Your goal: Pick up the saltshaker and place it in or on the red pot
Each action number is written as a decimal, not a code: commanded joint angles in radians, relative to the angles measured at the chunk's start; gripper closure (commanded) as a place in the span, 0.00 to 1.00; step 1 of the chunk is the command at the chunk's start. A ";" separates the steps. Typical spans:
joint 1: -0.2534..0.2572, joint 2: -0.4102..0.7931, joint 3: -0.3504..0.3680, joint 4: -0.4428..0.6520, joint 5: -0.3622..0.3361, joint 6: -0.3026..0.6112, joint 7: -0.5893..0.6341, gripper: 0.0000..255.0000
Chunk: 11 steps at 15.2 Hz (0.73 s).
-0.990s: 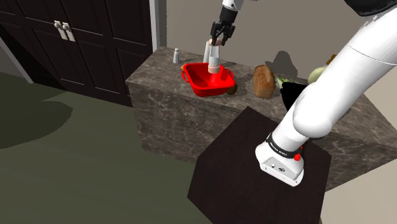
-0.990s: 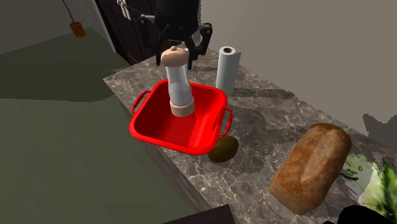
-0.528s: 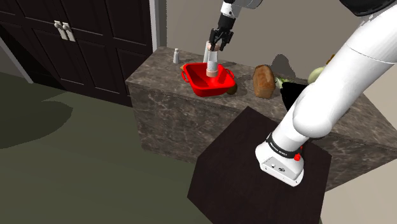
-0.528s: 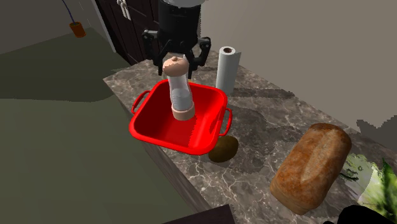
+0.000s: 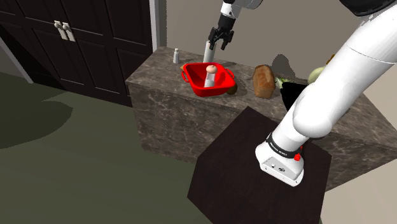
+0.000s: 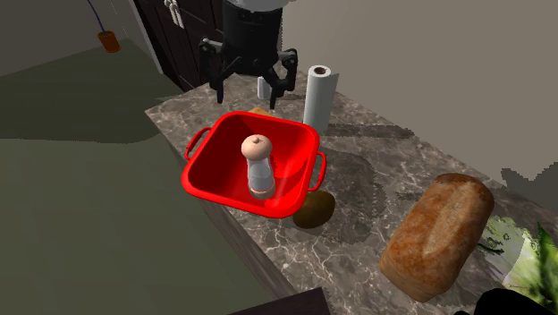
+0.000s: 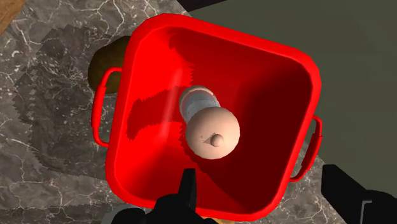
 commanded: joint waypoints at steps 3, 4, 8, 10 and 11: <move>0.000 0.000 0.000 0.000 0.000 0.000 0.000 0.00; -0.002 -0.011 -0.001 0.022 -0.008 -0.032 0.005 0.00; -0.006 -0.033 -0.005 0.092 -0.024 -0.122 0.016 0.00; -0.006 -0.033 -0.005 0.092 -0.024 -0.122 0.016 0.00; -0.006 -0.033 -0.005 0.092 -0.024 -0.122 0.016 0.00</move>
